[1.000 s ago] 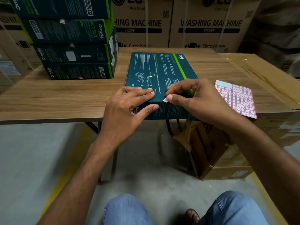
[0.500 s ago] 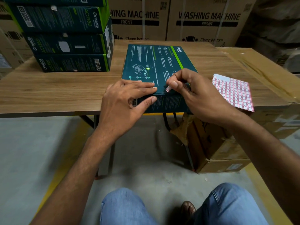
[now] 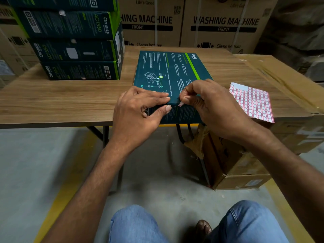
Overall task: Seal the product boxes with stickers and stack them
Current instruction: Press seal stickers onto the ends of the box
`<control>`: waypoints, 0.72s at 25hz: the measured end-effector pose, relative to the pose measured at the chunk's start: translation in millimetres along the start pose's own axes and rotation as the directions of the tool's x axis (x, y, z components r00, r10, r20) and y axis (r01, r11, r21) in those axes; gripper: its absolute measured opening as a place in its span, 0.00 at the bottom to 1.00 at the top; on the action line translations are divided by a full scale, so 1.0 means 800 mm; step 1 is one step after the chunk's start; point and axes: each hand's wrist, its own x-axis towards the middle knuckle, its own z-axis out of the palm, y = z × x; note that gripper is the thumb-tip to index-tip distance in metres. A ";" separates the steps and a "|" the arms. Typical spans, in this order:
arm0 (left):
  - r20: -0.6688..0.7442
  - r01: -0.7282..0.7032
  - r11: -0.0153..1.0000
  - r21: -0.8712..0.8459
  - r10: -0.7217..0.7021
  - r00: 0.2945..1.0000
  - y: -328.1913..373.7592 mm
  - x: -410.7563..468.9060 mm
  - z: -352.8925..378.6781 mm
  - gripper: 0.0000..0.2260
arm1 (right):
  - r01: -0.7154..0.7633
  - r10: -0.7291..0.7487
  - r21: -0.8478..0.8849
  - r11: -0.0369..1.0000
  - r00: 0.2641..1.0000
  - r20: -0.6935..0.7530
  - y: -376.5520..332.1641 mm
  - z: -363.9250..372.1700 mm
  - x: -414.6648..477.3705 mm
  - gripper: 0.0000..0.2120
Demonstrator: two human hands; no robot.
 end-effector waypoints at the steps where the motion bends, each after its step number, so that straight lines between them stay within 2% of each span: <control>1: 0.000 0.010 1.000 -0.011 -0.010 1.000 -0.001 -0.001 0.000 0.11 | 0.021 -0.021 -0.037 0.999 1.000 -0.007 0.000 0.002 0.000 0.05; 7: 0.049 0.054 0.996 -0.074 -0.050 0.998 -0.006 -0.004 0.001 0.13 | 0.034 -0.033 -0.104 0.994 0.999 0.009 -0.001 0.002 0.003 0.16; 14: 0.039 0.063 0.995 -0.074 -0.060 0.997 -0.003 -0.004 0.001 0.14 | 0.071 -0.068 -0.187 0.980 0.997 0.022 0.000 0.001 0.004 0.13; 18: 0.045 0.058 0.996 -0.070 -0.055 0.997 -0.002 -0.004 0.000 0.15 | 0.101 -0.098 -0.210 0.973 0.995 0.025 -0.003 0.000 0.005 0.19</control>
